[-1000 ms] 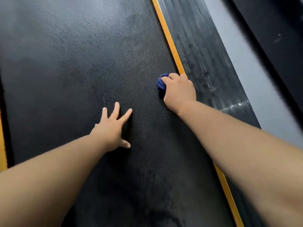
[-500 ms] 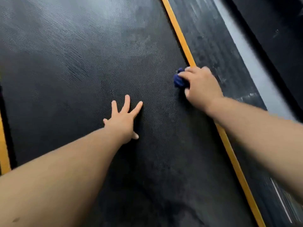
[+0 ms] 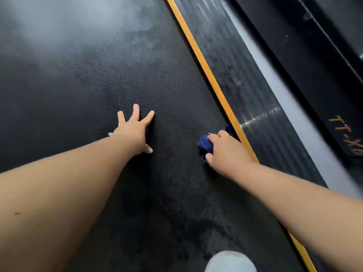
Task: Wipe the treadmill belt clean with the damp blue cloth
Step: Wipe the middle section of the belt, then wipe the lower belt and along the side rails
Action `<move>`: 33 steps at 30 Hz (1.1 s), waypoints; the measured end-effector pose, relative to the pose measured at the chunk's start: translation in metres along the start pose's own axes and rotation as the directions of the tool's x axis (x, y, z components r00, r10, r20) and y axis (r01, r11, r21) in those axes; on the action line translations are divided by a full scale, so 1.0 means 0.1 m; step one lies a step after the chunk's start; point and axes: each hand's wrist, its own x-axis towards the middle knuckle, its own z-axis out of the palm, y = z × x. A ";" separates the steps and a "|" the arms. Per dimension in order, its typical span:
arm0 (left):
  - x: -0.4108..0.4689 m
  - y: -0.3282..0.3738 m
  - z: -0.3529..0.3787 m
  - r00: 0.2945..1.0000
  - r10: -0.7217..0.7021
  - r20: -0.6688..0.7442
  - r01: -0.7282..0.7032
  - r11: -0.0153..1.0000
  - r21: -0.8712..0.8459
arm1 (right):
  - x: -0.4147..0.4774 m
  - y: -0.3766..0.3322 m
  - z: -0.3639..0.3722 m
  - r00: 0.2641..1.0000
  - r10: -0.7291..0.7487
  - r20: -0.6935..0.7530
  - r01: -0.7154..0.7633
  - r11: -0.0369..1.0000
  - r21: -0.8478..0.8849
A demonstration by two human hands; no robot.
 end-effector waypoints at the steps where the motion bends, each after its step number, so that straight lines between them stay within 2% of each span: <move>1: 0.01 0.00 0.01 1.000 0.006 -0.006 -0.006 1.000 0.007 | 0.01 0.07 -0.03 0.999 -0.012 -0.046 0.013 1.000 0.019; 4: 0.03 -0.03 0.02 1.000 0.004 -0.018 -0.004 1.000 0.028 | 0.28 0.24 -0.12 0.962 0.053 -0.269 -0.035 0.997 0.074; 6: 0.04 -0.04 0.02 1.000 0.019 -0.017 -0.018 0.999 0.041 | 0.41 0.15 -0.07 0.953 0.127 -0.275 -0.108 0.991 0.080; 9: 0.04 -0.04 0.01 0.999 0.029 -0.025 -0.028 0.999 0.031 | 0.43 -0.18 0.09 0.912 0.319 -0.259 -0.264 0.938 0.224; 10: 0.04 -0.03 0.02 0.999 0.027 -0.026 -0.026 0.999 0.029 | 0.38 -0.30 0.12 0.908 0.329 -0.259 -0.260 0.928 0.268; 11: 0.04 -0.03 0.01 0.999 0.026 -0.030 -0.026 0.999 0.030 | 0.33 -0.42 0.17 0.928 0.271 -0.254 -0.195 0.937 0.289; 13: 0.03 -0.05 0.02 0.997 0.040 -0.061 -0.038 0.998 0.043 | 0.19 -0.64 0.25 0.979 0.019 -0.202 0.036 0.964 0.263; 14: 0.03 -0.07 0.03 0.995 0.054 -0.083 -0.050 0.997 0.054 | 0.13 -0.69 0.29 0.980 -0.098 -0.172 0.138 0.961 0.239; 15: 0.03 -0.10 0.04 0.992 0.068 -0.103 -0.062 0.996 0.065 | 0.12 -0.68 0.32 0.976 -0.145 -0.163 0.179 0.958 0.223; 16: 0.03 -0.13 0.07 0.989 0.078 -0.126 -0.070 0.995 0.070 | 0.14 -0.63 0.32 0.974 -0.124 -0.190 0.165 0.961 0.220; 20: 0.02 -0.23 0.17 0.962 0.125 -0.244 -0.106 0.991 0.087 | 0.39 -0.17 0.16 0.939 0.132 -0.317 -0.092 0.986 0.136; 22: 0.02 -0.26 0.17 0.956 0.137 -0.259 -0.115 0.988 0.098 | 0.48 -0.08 0.09 0.932 0.179 -0.314 -0.161 0.983 0.082; 24: 0.03 -0.26 0.16 0.955 0.142 -0.261 -0.123 0.988 0.089 | 0.50 -0.27 0.06 0.929 0.188 -0.320 -0.170 0.982 0.082; 26: 0.01 -0.26 0.18 0.951 0.157 -0.265 -0.138 0.986 0.090 | 0.45 -0.60 0.16 0.955 0.072 -0.289 -0.044 0.994 0.105; 27: -0.02 -0.27 0.20 0.948 0.168 -0.270 -0.149 0.985 0.087 | 0.40 -0.75 0.25 0.960 -0.062 -0.272 0.089 0.992 0.088; 29: -0.11 -0.38 0.23 0.945 0.161 -0.284 -0.147 0.987 0.070 | 0.33 -0.83 0.33 0.912 -0.357 -0.203 0.371 0.928 0.032; 30: -0.15 -0.47 0.24 0.941 0.146 -0.305 -0.126 0.988 0.084 | 0.37 -0.71 0.30 0.876 -0.444 -0.190 0.450 0.893 -0.012; 31: -0.18 -0.58 0.24 0.932 0.126 -0.340 -0.091 0.989 0.117 | 0.45 -0.54 0.23 0.855 -0.470 -0.218 0.471 0.881 -0.049; 33: -0.24 -0.83 0.24 0.919 0.047 -0.391 -0.009 0.995 0.099 | 0.60 -0.16 0.09 0.883 -0.340 -0.323 0.335 0.939 -0.073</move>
